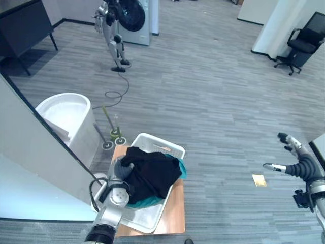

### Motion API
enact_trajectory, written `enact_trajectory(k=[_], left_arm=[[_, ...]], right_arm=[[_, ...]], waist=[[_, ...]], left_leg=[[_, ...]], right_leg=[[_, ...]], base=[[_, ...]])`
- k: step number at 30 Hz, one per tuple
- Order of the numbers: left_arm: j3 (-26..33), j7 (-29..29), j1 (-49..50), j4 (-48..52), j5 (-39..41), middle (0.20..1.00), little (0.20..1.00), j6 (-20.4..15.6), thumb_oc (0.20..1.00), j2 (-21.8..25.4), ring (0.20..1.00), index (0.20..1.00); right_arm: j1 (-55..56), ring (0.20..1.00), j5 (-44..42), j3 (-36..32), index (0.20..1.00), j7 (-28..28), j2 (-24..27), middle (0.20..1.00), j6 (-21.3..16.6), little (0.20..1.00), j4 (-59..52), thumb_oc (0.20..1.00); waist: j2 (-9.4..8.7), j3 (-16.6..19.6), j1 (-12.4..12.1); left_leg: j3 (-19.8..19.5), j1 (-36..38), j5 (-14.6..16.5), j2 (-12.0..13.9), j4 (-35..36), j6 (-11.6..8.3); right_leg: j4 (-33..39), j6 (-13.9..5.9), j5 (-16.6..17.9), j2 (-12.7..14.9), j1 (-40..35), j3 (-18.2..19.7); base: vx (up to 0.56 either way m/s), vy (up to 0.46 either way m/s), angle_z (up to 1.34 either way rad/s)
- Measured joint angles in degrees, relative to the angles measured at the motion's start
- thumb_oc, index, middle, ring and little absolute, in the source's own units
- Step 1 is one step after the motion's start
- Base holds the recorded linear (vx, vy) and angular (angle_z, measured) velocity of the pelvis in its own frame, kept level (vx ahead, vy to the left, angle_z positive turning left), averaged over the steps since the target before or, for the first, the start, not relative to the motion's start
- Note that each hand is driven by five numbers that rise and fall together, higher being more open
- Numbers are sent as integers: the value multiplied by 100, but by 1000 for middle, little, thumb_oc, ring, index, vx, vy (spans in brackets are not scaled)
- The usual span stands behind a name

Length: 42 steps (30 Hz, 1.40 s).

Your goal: Pick up bed clothes into laundry basket.

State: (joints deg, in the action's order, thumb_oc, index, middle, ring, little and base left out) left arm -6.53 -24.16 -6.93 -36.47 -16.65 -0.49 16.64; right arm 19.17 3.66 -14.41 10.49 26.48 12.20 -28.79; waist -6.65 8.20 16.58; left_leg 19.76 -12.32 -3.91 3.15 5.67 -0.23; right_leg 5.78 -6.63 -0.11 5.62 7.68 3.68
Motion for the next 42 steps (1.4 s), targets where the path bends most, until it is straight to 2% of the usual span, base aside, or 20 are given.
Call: enact_trajectory(k=[3,5,7,9,10,17,21,27,31,32,33,34,35,36,37,38,39,40,41,42], left_arm=[[-96,39,63,38,102,1000,1000,-97,1000,-446,1000,1000],[17,353,235,545,648,1000,1000,-461,1000,-838,1000,1000],[28,809,426,983,1240,1000,1000,-861,1000,-1257,1000,1000],[694,1453,913,1820,2023,1000,1000,-1120,1000,-1805,1000,1000],[672,1697,1217,2158,2443,1000,1000,-1292,1000,-1932,1000,1000],[476,2400,1643,3171,3222,1000,1000,-1392,1000,-1768,1000,1000],[453,2661,1965,3768,3445,1000,1000,-1320,1000,-1726,1000,1000],[268,2980,2456,4165,3540,1000,1000,-1225,1000,-1618,1000,1000],[124,3137,2392,4245,3688,1000,1000,-1094,1000,-1641,1000,1000],[136,3156,2319,4205,3696,1000,1000,-1066,1000,-1678,1000,1000],[109,3193,2158,4102,3794,1000,1000,-1000,1000,-1696,1000,1000],[64,3209,1998,4080,3854,1000,1000,-963,1000,-1698,1000,1000],[35,3220,1877,4063,3897,1000,1000,-929,1000,-1684,1000,1000],[73,3227,1777,4068,3899,1000,1000,-900,1000,-1607,1000,1000],[297,3197,1807,4080,3900,1000,1000,-893,1000,-1587,1000,1000],[469,3141,1857,4074,3901,1000,1000,-875,1000,-1616,1000,1000],[746,3111,2255,4210,3901,1000,1000,-874,1000,-1654,1000,1000],[825,3098,2384,4299,3902,1000,1000,-875,1000,-1675,1000,1000],[868,3096,2423,4374,3902,1000,1000,-876,1000,-1712,1000,1000],[887,3090,2376,4373,3903,1000,1000,-877,1000,-1674,1000,1000]], right_arm=[[-136,1000,38,408,1000,-36,-133,1000,-4,1000,129,1000],[-321,1000,92,688,1000,-116,-401,1000,1,1000,374,1000],[-330,1000,99,814,1000,-131,-551,1000,-5,1000,468,1000],[-263,1000,193,951,1000,-171,-838,1000,-16,1000,540,1000],[-62,1000,299,1126,1000,-164,-995,1000,-23,1000,610,1000],[-204,1000,322,1765,1000,-120,-1355,1000,-8,1000,1739,1000],[-454,1000,178,1618,1000,-200,-1843,1000,-97,1000,2252,1000],[-621,1000,-573,1526,1000,-460,-2155,1000,-593,1000,2873,1000],[-799,1000,-649,1644,1000,-642,-2196,1000,-939,1000,2912,1000],[-873,1000,-649,1655,1000,-657,-2196,1000,-981,1000,2911,1000],[-897,1000,-661,1661,1000,-725,-2198,1000,-1116,1000,2871,1000],[-894,1000,-689,1668,1000,-777,-2179,1000,-1125,1000,2860,1000],[-887,1000,-697,1689,1000,-807,-2174,1000,-1150,1000,2841,1000],[-945,1000,-705,1792,1000,-860,-2196,1000,-1136,1000,2854,1000],[-1182,1000,-702,1962,1000,-862,-2196,1000,-1101,1000,2862,1000],[-1409,1000,-700,2073,1000,-857,-2181,1000,-1094,1000,2886,1000],[-1694,1000,-699,2306,1000,-860,-2167,1000,-1099,1000,2842,1000],[-1722,1000,-697,2401,1000,-858,-2132,1000,-1106,1000,2794,1000],[-1722,1000,-694,2412,1000,-857,-2055,1000,-1104,1000,2751,1000],[-1726,1000,-687,2443,1000,-858,-2013,1000,-1079,1000,2756,1000]], waist=[[-9,-42,-97],[-28,-152,-170],[36,-222,-367],[60,-267,-392],[72,-285,-440],[179,-366,-779],[213,-388,-802],[446,-463,-1014],[572,-586,-1193],[638,-639,-1255],[753,-689,-1200],[804,-702,-1212],[816,-691,-1185],[700,-630,-1251],[643,-578,-1294],[713,-560,-1377],[877,-465,-1681],[975,-431,-1751],[1012,-432,-1794],[919,-473,-1795]], left_leg=[[-5,5,-1,-1,4,0],[-19,102,-2,-5,4,0],[-54,132,8,-27,6,-8],[-129,214,24,-29,4,-27],[-186,291,24,-35,0,-31],[-309,410,19,-43,-28,-34],[-346,540,20,-53,-27,-35],[-531,529,-24,-94,-31,-21],[-757,348,-105,-33,-22,-3],[-847,312,-111,2,-26,-16],[-1197,208,-195,25,-61,-38],[-1482,234,-287,57,-31,-48],[-1758,152,-294,55,-32,-115],[-1846,68,-336,6,-34,-185],[-1926,-93,-456,70,-13,-228],[-1859,-153,-538,270,-18,-217],[-1932,-450,-534,521,-93,-237],[-2092,-683,-511,622,-94,-239],[-2119,-882,-315,763,-98,-214],[-2005,-1017,32,823,-152,-234]], right_leg=[[1,-4,-4,3,-10,-13],[2,-16,-16,5,-114,-35],[1,-37,-52,27,-169,-64],[6,-11,-93,22,-265,-104],[2,9,-139,19,-392,-203],[0,16,-181,10,-590,-349],[1,12,-213,15,-719,-393],[-32,10,-238,-7,-826,-564],[-943,33,-649,-82,-394,-608],[-1242,12,-707,-143,-239,-442],[-1748,70,-812,-266,-53,23],[-2210,44,-1064,-396,168,565],[-2482,3,-1203,-630,236,1436],[-2337,62,-1287,-675,179,1850],[-2115,216,-1440,-617,193,1762],[-1979,281,-1372,-708,194,1508],[-1935,445,-1148,-1011,334,1110],[-1898,544,-1073,-1153,391,830],[-1870,647,-1002,-1236,479,504],[-1792,751,-936,-1129,537,297]], base=[[1,-50,1],[8,-33,3],[30,-90,7],[33,-82,16],[22,-73,29],[-27,-87,12],[-40,-54,6],[-120,-65,15],[-175,-180,27],[-96,-149,55],[-67,-204,87],[-206,-278,138],[-160,-218,149],[-376,-368,166],[-347,-338,126],[-639,-532,73],[-568,-366,60],[-432,-229,104],[-404,3,135],[-453,24,213]])
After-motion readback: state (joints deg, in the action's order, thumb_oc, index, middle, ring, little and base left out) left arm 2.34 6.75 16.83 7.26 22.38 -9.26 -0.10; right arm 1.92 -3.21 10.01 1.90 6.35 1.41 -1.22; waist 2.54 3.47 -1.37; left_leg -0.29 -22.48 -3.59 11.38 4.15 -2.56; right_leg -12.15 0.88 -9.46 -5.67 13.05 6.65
